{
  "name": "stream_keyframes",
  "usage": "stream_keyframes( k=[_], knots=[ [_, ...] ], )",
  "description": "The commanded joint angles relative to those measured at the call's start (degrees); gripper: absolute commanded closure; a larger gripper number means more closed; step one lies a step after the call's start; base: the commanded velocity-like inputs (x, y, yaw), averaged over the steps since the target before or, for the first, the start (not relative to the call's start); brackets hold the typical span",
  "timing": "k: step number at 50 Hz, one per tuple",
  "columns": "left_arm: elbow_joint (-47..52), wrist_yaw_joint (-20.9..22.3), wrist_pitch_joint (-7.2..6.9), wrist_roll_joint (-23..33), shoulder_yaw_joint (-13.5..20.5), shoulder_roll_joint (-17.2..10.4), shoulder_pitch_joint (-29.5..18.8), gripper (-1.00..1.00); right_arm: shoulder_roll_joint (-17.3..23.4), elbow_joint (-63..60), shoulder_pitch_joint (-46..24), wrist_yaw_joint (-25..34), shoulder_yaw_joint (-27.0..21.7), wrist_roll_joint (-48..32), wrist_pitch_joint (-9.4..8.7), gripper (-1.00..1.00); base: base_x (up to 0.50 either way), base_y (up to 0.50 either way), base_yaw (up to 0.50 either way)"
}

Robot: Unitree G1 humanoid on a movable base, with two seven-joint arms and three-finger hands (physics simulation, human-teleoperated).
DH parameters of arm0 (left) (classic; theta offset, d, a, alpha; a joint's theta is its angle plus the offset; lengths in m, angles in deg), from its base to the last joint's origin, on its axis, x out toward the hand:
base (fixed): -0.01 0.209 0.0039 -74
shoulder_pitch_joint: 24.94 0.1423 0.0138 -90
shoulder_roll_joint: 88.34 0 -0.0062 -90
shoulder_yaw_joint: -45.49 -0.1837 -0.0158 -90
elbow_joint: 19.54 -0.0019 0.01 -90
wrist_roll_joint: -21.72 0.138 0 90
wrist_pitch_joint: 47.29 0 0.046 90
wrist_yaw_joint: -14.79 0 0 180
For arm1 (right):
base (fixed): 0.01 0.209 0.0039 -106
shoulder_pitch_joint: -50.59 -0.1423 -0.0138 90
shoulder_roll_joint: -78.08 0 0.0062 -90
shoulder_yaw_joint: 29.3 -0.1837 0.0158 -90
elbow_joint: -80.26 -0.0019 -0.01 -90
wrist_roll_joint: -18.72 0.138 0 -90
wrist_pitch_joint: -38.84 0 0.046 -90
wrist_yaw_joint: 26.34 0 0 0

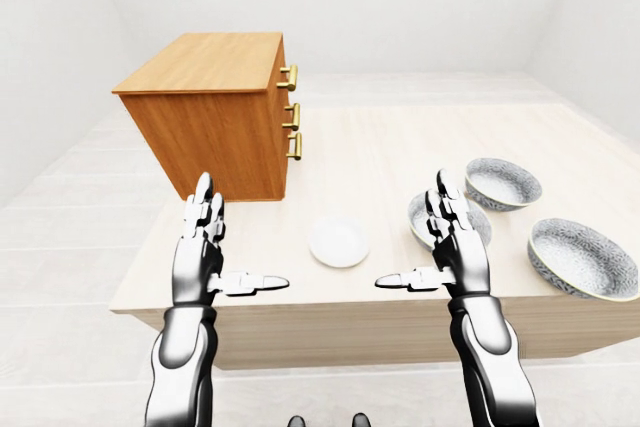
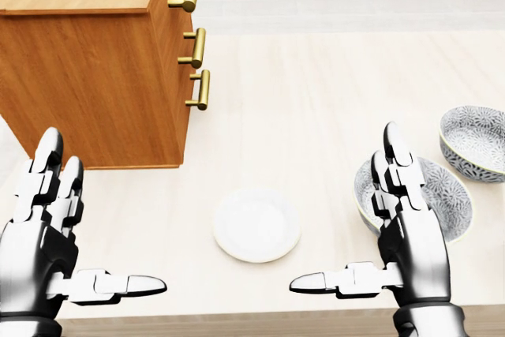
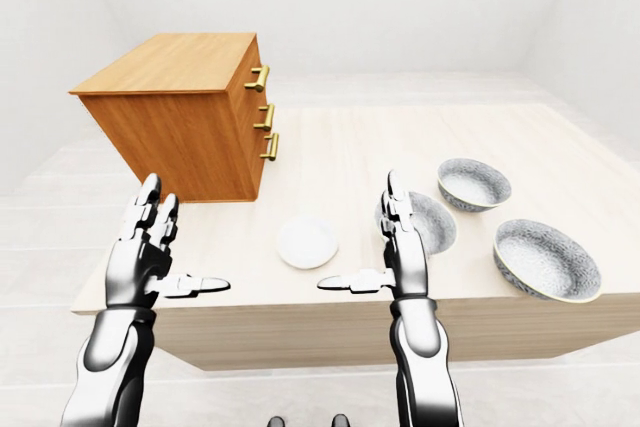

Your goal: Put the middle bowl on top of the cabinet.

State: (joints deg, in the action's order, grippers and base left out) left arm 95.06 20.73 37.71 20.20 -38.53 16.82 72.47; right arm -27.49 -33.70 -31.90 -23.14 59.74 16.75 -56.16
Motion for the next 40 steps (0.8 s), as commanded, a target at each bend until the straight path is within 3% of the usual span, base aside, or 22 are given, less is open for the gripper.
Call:
stream_keyframes(
  k=[1,15,27,40],
  knots=[
    [-2.55,-0.58,0.0,0.31,0.19,-0.09,-1.0,-1.0,-0.01,0.0,-0.13,0.05,0.0,-0.17,0.0,-1.0,0.0,0.5,0.0],
    [-2.4,-0.08,0.0,-1.34,1.37,-0.52,-1.25,-1.0,-0.01,0.05,-0.45,0.26,0.39,-0.28,0.0,-1.0,0.0,0.47,0.0],
    [-2.85,-0.01,0.0,-1.44,1.54,-0.58,-1.47,-1.0,0.08,-0.49,-0.15,0.82,0.36,0.09,0.0,-1.0,0.0,0.01,0.0],
    [-2.02,0.22,0.0,-1.33,1.23,-0.48,-0.77,-1.0,0.19,-0.6,0.58,1.54,0.35,0.09,0.0,-1.0,0.32,0.0,0.0]
  ],
)
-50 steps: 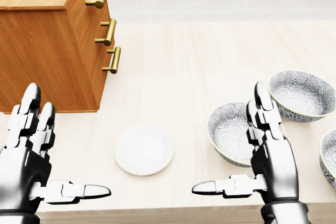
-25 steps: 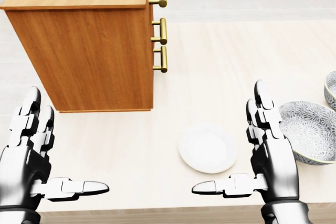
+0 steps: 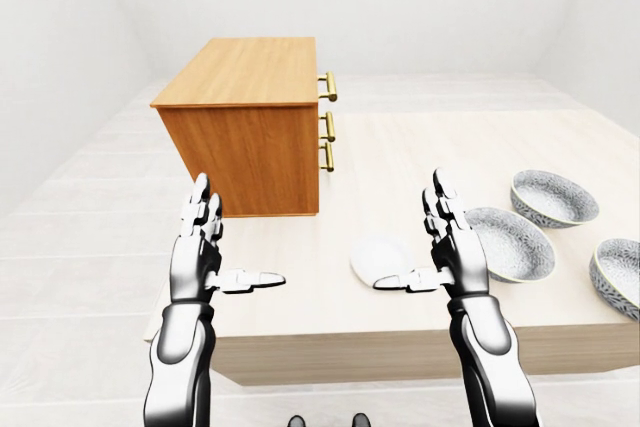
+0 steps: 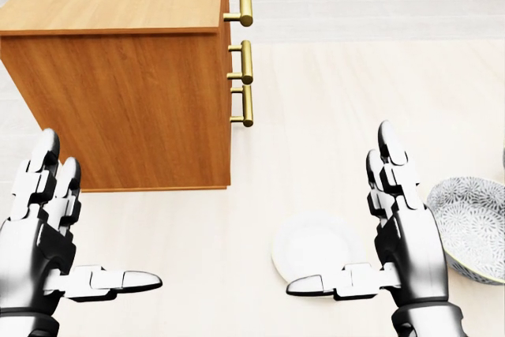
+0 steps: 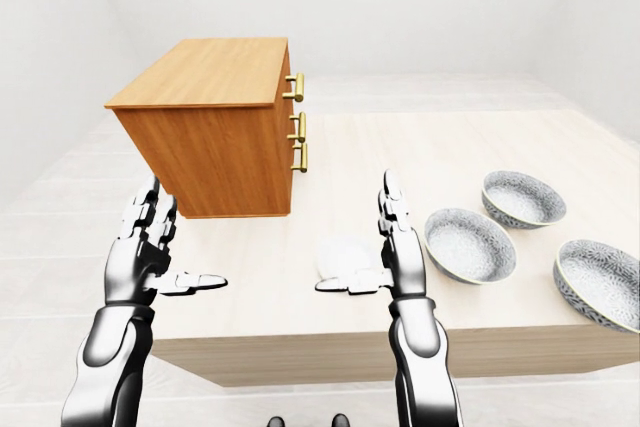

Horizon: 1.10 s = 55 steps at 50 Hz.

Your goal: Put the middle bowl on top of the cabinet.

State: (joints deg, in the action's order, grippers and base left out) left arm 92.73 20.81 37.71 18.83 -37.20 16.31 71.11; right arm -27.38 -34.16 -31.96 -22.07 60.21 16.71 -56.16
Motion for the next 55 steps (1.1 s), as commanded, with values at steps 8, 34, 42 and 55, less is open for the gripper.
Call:
stream_keyframes(
  k=[8,34,42,55],
  knots=[
    [1.23,0.38,0.0,-0.02,0.09,-0.04,0.81,-1.0,0.04,-0.44,0.26,0.61,-0.12,0.1,0.0,-1.0,0.0,0.0,0.0],
    [1.79,0.86,0.0,0.36,0.6,0.13,1.7,-1.0,0.02,1.11,1.1,0.47,0.14,-0.97,0.78,-1.0,0.2,0.0,0.0],
    [2.6,1.28,0.0,0.07,0.69,0.22,2.15,-1.0,-0.03,0.57,1.49,0.59,-0.21,-0.59,1.19,-1.0,0.29,0.01,0.0],
    [2.02,1.79,0.0,-0.26,1.4,0.26,2.45,-1.0,-0.02,-0.6,1.77,0.79,-0.48,-0.56,0.86,-1.0,0.0,0.0,0.0]
  ],
)
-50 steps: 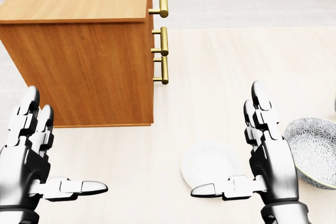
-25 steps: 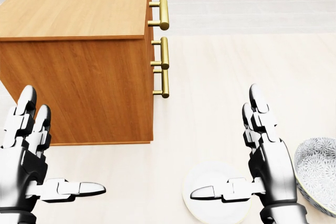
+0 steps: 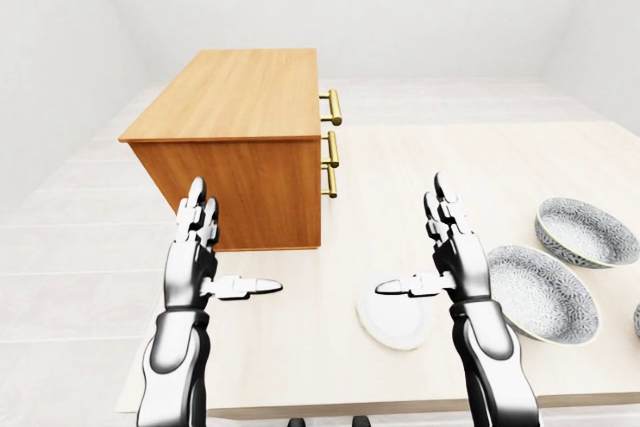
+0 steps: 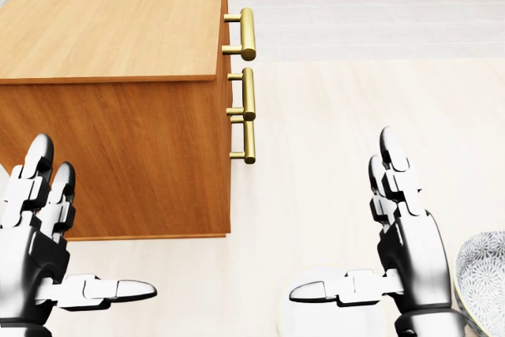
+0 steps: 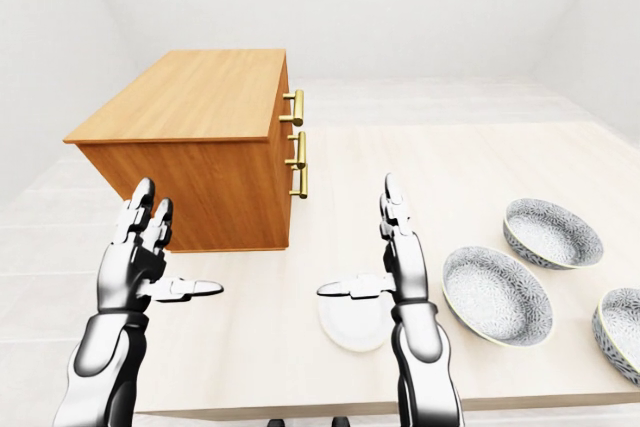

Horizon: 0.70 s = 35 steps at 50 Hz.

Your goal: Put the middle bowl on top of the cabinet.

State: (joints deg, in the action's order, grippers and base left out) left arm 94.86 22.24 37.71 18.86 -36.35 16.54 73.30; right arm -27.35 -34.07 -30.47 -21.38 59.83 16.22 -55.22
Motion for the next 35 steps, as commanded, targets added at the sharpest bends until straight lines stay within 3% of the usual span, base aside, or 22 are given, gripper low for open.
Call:
stream_keyframes(
  k=[1,6,14,22,25,35],
  knots=[
    [-0.06,0.44,0.0,-0.39,0.6,0.04,0.34,-1.0,-0.06,-0.93,0.37,0.16,-0.03,-0.04,-0.17,-1.0,0.0,0.0,0.0],
    [0.08,0.96,0.0,-0.56,0.72,-0.04,0.76,-1.0,-0.05,-1.23,0.24,0.15,-0.1,-0.03,-0.7,-1.0,0.0,0.0,0.0],
    [0.25,1.39,0.0,-0.36,0.96,-0.08,0.75,-1.0,0.1,-0.77,0.55,0.35,-0.33,-0.25,0.85,-1.0,0.18,0.0,0.0],
    [0.94,1.64,0.0,-0.15,0.69,0.21,1.11,-1.0,0.27,-1.43,0.48,0.74,-0.95,-0.21,0.82,-1.0,0.0,0.0,0.0],
    [0.92,-0.08,0.0,1.53,0.72,0.32,0.26,-1.0,0.22,-1.68,0.49,0.65,-0.97,-0.57,0.89,-1.0,0.0,0.0,0.0],
    [1.49,2.07,0.0,-0.19,0.83,0.16,1.62,-1.0,0.47,-2.9,1.63,1.01,-0.79,-2.22,1.8,-1.0,0.0,0.0,0.0]
  ],
)
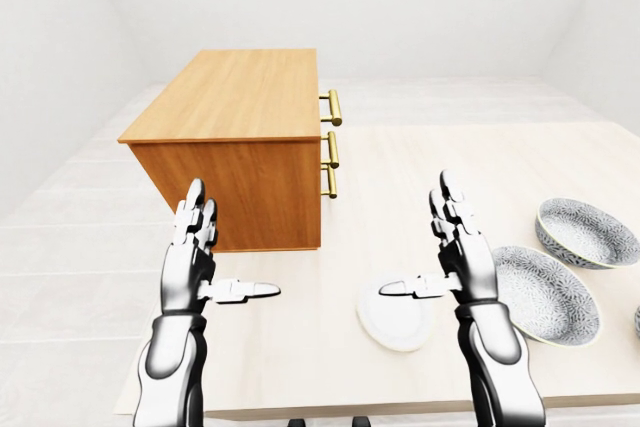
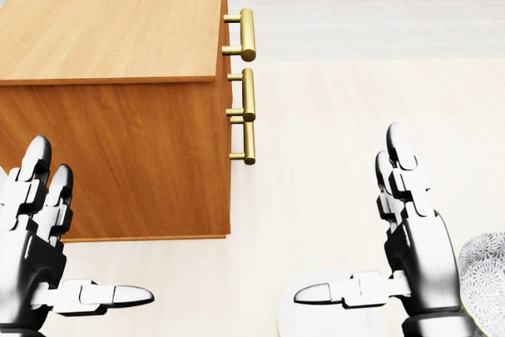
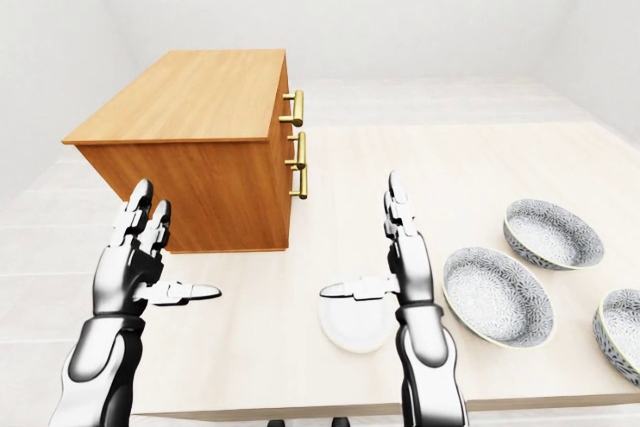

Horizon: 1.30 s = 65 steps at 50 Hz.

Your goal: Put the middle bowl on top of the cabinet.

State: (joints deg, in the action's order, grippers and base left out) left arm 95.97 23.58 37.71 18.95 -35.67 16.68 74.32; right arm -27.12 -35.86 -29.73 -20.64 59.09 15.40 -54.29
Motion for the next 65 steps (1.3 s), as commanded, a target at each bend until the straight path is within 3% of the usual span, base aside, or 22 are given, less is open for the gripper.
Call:
stream_keyframes(
  k=[1,13,20,23,25,26,28,31,32,35,41,53,59,65],
  knots=[
    [0.37,0.74,0.0,-0.27,0.15,0.02,0.6,-1.0,0.22,-1.11,0.89,0.29,-0.06,-1.41,0.87,-1.0,0.0,0.0,0.0],
    [2.9,2.15,0.0,-1.46,1.71,0.24,2.24,-1.0,0.73,-3.73,2.28,2.28,-2.33,-1.51,0.86,-1.0,0.0,0.0,0.0],
    [2.01,2.56,0.0,-1.53,2.25,0.43,1.88,-1.0,1.22,-7.25,2.42,4.02,-7.55,-0.45,-1.83,-1.0,0.0,0.0,0.0],
    [1.73,2.7,0.03,-1.72,2.41,0.41,1.62,-1.0,1.55,-8.7,2.68,4.82,-9.88,-1.38,-1.88,-1.0,0.0,0.0,0.0],
    [-0.01,2.96,1.83,-1.65,2.46,0.53,1.65,-1.0,1.53,-9.02,2.76,5.54,-10.99,-2.09,-1.88,-1.0,0.0,0.0,0.0],
    [0.79,2.83,0.72,-1.76,2.58,0.29,1.32,-1.0,1.65,-9.29,2.9,5.92,-11.73,-2.55,-1.88,-1.0,0.0,0.0,0.0],
    [1.14,2.85,0.09,-1.97,2.78,0.12,1.06,-1.0,1.65,-9.36,3.2,6.76,-12.52,-3.83,-1.88,-1.0,0.0,0.0,0.0],
    [0.28,2.91,0.36,-2.26,3.19,0.02,0.54,-1.0,1.69,-8.81,3.63,7.78,-13.7,-6.28,-0.87,-1.0,0.0,0.0,0.0],
    [-0.97,3.09,1.74,-2.17,3.19,0.14,0.67,-1.0,1.57,-8.46,3.63,7.99,-14.06,-6.98,-0.41,-1.0,0.0,0.0,0.0],
    [-1.9,2.96,2.57,-1.79,3.01,0.12,0.63,-1.0,1.77,-7.25,4.18,9.53,-14.81,-9.1,1.33,-1.0,0.0,0.0,0.0],
    [-2.5,2.83,2.57,-2.25,3.57,-0.29,-0.23,-1.0,1.69,-5.1,4.25,10.71,-16.83,-13.69,3.91,-1.0,0.0,0.0,0.0],
    [-4.85,2.22,2.74,-2.76,3.76,-0.95,-2.23,-1.0,2.07,-7.52,4.42,14.86,-21.01,-19.54,3.98,-1.0,0.0,0.0,0.0],
    [-5.85,1.98,3.15,-2.9,3.76,-1.26,-2.77,-1.0,1.23,-8.1,5.68,16.38,-22.64,-22.39,6.56,-1.0,0.0,0.0,0.0],
    [-4.78,1.81,2.67,-2.87,3.68,-1.4,-2.42,-1.0,0.81,-12.1,5.0,19.68,-26.07,-21.86,4.39,-1.0,0.0,0.0,0.0]
  ],
)
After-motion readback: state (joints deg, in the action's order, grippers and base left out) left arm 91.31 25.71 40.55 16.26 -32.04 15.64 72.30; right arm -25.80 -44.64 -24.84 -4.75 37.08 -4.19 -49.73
